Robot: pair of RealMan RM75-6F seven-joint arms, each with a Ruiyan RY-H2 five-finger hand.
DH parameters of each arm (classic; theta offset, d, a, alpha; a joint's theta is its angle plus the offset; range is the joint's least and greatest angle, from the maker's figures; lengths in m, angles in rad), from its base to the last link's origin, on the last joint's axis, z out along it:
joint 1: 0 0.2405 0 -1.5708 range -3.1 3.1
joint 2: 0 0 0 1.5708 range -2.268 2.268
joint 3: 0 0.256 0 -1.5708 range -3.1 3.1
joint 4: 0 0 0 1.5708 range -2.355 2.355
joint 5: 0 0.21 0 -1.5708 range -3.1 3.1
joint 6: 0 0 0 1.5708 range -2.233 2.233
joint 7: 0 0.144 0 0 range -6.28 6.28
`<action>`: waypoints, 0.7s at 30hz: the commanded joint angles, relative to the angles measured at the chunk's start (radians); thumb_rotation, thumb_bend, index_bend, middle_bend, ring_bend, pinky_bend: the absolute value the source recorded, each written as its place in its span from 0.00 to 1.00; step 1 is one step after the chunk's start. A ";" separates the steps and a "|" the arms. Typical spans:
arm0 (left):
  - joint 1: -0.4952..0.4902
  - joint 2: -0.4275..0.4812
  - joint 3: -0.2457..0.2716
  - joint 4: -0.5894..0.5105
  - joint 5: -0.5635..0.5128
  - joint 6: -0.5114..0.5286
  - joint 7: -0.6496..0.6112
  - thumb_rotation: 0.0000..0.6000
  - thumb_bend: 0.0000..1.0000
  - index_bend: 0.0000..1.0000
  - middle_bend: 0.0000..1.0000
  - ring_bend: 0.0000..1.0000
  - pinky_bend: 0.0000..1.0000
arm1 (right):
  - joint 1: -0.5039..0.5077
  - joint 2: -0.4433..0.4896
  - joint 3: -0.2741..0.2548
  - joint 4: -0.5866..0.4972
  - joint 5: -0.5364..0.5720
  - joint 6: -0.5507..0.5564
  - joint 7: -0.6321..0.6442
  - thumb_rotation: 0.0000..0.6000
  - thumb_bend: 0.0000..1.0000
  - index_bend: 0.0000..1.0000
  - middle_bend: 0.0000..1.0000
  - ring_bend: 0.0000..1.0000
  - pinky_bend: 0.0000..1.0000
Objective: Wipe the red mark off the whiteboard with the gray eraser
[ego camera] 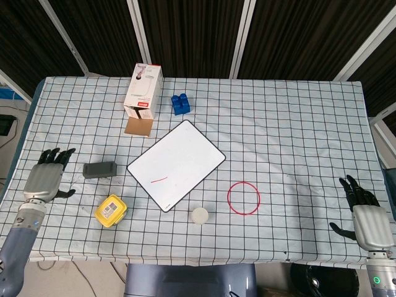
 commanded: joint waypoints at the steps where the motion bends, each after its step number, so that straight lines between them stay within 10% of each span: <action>1: -0.111 -0.053 -0.045 0.069 -0.169 -0.083 0.094 1.00 0.13 0.06 0.13 0.00 0.05 | 0.000 0.000 0.000 0.000 0.002 -0.001 0.001 1.00 0.04 0.00 0.03 0.17 0.20; 21: -0.296 -0.190 0.031 0.338 -0.275 -0.277 0.103 1.00 0.13 0.21 0.23 0.03 0.05 | 0.005 0.000 0.004 -0.004 0.022 -0.016 -0.010 1.00 0.04 0.00 0.03 0.17 0.20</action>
